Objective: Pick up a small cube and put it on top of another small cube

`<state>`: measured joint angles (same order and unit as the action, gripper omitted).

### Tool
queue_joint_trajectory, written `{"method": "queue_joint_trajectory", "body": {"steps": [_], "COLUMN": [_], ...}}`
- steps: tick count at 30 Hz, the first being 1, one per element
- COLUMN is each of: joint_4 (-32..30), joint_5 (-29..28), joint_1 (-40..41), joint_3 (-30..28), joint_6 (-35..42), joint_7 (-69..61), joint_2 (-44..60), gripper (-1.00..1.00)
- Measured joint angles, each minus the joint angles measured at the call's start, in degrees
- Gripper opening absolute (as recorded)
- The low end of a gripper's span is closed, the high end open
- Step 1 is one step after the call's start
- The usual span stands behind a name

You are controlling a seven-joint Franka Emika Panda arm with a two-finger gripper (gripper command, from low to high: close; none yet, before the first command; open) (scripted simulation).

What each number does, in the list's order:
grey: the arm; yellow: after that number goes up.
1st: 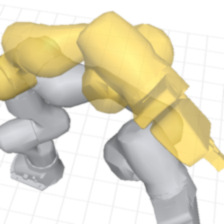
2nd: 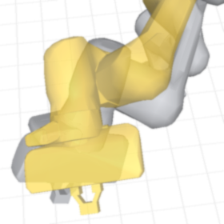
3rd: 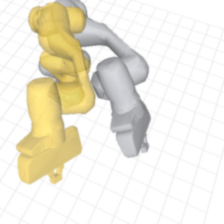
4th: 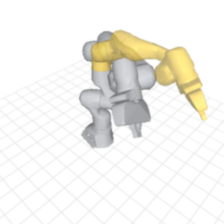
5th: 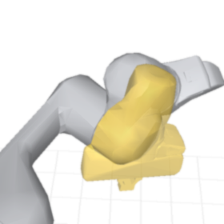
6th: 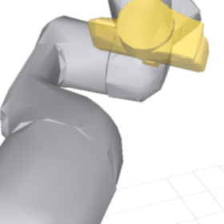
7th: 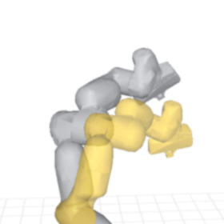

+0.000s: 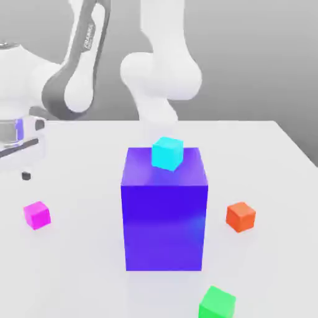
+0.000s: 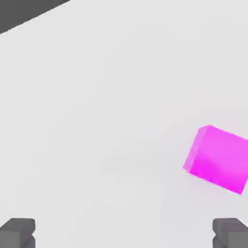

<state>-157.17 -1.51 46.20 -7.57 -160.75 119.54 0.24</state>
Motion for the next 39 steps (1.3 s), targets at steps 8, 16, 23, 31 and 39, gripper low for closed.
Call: {"method": "queue_joint_trajectory", "body": {"steps": [8,16,23,31,39], "joint_4": [0.3,0.6,-1.7,11.4,19.9], "joint_5": [8.5,8.8,4.3,2.6,-0.5], "joint_1": [5.1,5.8,4.0,-8.0,-21.3], "joint_3": [4.3,5.1,1.6,14.9,27.5], "joint_6": [-11.7,-13.4,-3.4,6.8,13.4], "joint_7": [-0.4,-0.6,2.3,-1.9,-3.8], "joint_2": [15.4,17.3,5.2,10.5,14.2], "gripper": [0.00,-1.00,-1.00,-1.00,-1.00]}}
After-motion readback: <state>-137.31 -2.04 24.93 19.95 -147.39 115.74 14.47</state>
